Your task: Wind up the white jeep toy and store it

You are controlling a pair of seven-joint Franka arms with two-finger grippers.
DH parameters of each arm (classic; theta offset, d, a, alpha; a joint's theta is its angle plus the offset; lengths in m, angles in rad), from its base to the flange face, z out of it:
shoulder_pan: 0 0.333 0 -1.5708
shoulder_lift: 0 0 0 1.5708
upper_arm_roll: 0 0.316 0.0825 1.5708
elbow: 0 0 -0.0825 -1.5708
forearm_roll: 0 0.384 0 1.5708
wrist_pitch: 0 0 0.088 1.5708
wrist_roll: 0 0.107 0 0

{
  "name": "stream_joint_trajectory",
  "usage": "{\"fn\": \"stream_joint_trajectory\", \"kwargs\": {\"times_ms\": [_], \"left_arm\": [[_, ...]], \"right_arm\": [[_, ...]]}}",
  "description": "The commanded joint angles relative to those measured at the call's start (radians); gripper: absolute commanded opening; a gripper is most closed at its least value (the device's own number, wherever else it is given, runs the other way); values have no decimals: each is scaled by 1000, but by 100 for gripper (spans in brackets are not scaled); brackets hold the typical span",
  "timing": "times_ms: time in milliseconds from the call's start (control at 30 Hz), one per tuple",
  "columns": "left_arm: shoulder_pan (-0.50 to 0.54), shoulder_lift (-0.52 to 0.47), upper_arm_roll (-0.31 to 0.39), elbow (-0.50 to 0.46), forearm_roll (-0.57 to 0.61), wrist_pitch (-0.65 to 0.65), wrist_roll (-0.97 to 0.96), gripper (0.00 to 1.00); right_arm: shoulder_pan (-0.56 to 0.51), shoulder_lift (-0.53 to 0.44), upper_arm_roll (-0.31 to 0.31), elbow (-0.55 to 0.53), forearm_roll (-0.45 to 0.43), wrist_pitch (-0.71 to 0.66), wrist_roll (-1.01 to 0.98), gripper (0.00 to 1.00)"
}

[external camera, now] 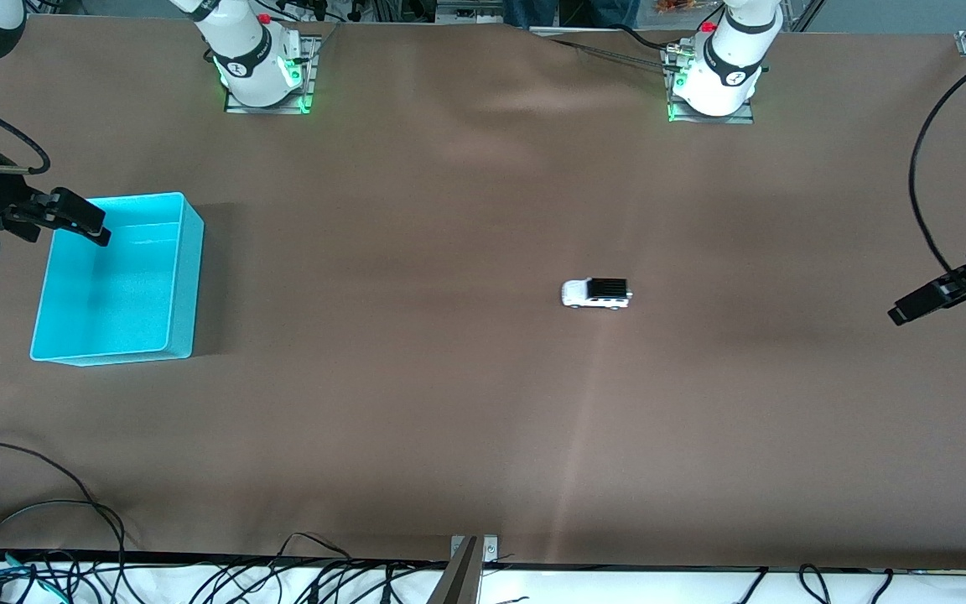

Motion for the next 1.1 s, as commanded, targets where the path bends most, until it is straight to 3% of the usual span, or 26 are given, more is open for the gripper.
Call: {"fn": "stream_joint_trajectory", "kwargs": {"times_ms": [0,1067], "left_arm": [[-2,27,-8,51,-30,-26,88,100],[2,16,-12,48,-30,-27,88,100]], "right_arm": [[-4,12,4,27,9,-5,5,100],[-6,19,2,27,9,23,5,100]]}}
